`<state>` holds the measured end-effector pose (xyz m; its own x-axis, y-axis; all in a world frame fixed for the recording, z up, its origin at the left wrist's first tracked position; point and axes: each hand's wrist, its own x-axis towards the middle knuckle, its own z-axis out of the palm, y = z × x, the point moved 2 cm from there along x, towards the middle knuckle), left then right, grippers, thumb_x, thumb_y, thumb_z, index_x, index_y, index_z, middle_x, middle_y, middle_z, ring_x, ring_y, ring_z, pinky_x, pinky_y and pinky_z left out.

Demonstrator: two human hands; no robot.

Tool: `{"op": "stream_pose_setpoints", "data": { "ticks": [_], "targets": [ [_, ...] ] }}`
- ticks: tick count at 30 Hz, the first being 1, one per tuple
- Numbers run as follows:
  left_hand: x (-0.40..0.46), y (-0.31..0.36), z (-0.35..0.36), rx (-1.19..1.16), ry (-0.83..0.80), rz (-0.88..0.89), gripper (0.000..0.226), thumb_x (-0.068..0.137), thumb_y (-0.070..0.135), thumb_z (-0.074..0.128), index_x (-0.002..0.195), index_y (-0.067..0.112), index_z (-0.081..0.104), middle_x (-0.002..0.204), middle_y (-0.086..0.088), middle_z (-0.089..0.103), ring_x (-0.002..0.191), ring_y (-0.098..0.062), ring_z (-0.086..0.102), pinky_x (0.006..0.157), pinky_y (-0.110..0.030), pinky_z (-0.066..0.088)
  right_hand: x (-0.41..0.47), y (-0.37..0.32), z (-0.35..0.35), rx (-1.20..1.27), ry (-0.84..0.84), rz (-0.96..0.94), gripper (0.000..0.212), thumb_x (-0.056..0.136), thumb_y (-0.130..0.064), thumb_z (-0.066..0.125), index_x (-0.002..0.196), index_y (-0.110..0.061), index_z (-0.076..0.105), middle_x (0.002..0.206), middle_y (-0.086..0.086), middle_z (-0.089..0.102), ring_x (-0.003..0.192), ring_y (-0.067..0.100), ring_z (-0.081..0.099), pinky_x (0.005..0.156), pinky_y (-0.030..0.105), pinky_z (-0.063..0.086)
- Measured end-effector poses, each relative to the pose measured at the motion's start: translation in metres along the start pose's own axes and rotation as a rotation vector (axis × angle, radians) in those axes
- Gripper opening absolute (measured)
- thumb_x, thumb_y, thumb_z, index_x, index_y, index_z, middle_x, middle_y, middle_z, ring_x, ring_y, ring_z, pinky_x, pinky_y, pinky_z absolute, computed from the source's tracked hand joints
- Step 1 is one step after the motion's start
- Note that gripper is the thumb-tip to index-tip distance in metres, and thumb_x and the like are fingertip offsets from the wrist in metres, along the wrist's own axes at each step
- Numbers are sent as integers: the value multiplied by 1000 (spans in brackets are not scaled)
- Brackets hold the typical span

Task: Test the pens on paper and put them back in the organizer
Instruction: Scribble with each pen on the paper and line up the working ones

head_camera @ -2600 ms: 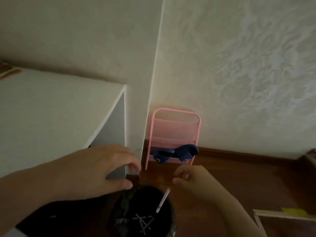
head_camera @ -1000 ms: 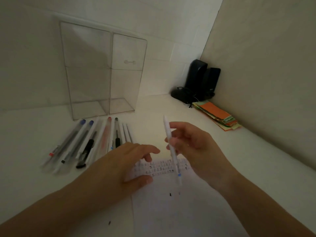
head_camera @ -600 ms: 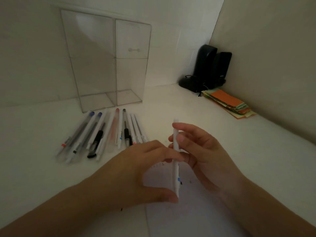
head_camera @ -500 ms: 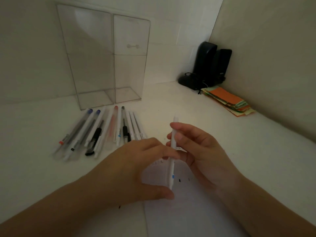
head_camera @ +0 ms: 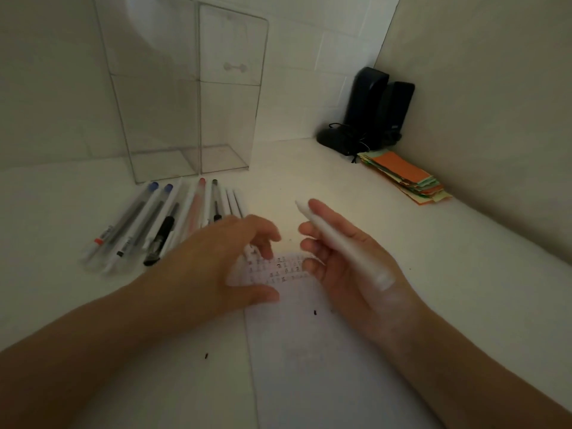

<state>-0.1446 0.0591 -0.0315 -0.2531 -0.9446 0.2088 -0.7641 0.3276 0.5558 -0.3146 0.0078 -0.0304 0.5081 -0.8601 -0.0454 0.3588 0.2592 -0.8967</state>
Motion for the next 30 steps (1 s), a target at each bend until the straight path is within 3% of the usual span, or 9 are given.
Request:
{"op": "stream_pose_setpoints", "data": {
  "ticks": [3, 5, 7, 8, 12, 15, 20, 23, 30],
  "targets": [
    [3, -12, -1, 175, -33, -3, 41, 60, 72, 58, 89, 53, 35, 98, 35, 39, 101, 13, 35, 82, -9, 33, -1, -6, -1, -35, 15, -63, 24, 82, -8, 51, 102, -12, 63, 72, 0, 69, 63, 8, 62, 54, 19, 50],
    [3, -19, 0, 236, -76, 36, 56, 52, 87, 41, 95, 51, 38, 101, 34, 38, 101, 12, 32, 87, -12, 29, -3, -7, 1, -214, 31, -115, 9, 79, -22, 58, 80, -14, 61, 57, 0, 60, 51, 10, 52, 48, 17, 44],
    [4, -22, 3, 272, -87, 61, 71, 49, 93, 29, 102, 47, 42, 108, 28, 39, 103, 10, 27, 93, -17, 25, -4, -4, 5, -479, 69, -123, 32, 75, -43, 61, 58, -18, 51, 45, 0, 46, 41, 12, 37, 42, 17, 34],
    [4, -21, 4, 285, -87, 61, 74, 49, 93, 25, 104, 47, 42, 111, 26, 39, 106, 7, 26, 95, -20, 25, -4, -2, 7, -591, 72, -115, 38, 75, -49, 60, 56, -18, 48, 42, 0, 43, 40, 13, 35, 41, 18, 31],
    [3, -20, 5, 294, -74, 65, 83, 47, 94, 22, 107, 42, 44, 116, 20, 42, 112, -1, 30, 99, -25, 28, -2, 6, 17, -768, -38, -76, 19, 83, -16, 64, 67, -16, 54, 52, 1, 60, 49, 16, 50, 47, 28, 39],
    [2, -19, 5, 293, -80, 65, 84, 46, 92, 31, 109, 38, 45, 116, 18, 43, 112, -3, 30, 99, -25, 28, 0, 10, 17, -831, -42, -129, 28, 79, -3, 65, 59, -15, 49, 47, -4, 55, 43, 7, 45, 40, 20, 35],
    [4, -18, 6, 269, -90, 47, 77, 49, 85, 35, 108, 36, 47, 114, 18, 45, 109, -3, 31, 99, -26, 29, 0, 17, 22, -848, -65, -250, 28, 80, -8, 63, 58, -13, 46, 48, 3, 54, 43, 7, 44, 41, 19, 34],
    [3, -19, 6, 253, -82, 47, 77, 49, 84, 37, 107, 34, 48, 113, 17, 45, 108, -4, 31, 99, -28, 30, 2, 20, 22, -856, -49, -255, 29, 82, -1, 61, 60, -9, 45, 52, 12, 52, 46, 11, 43, 42, 20, 33],
    [3, -18, 6, 245, -98, 28, 76, 48, 84, 37, 106, 36, 48, 113, 17, 45, 108, -3, 30, 98, -26, 28, 2, 23, 21, -875, -48, -267, 22, 74, -15, 59, 57, -15, 44, 51, 11, 49, 46, 12, 40, 41, 23, 29]
  ]
}}
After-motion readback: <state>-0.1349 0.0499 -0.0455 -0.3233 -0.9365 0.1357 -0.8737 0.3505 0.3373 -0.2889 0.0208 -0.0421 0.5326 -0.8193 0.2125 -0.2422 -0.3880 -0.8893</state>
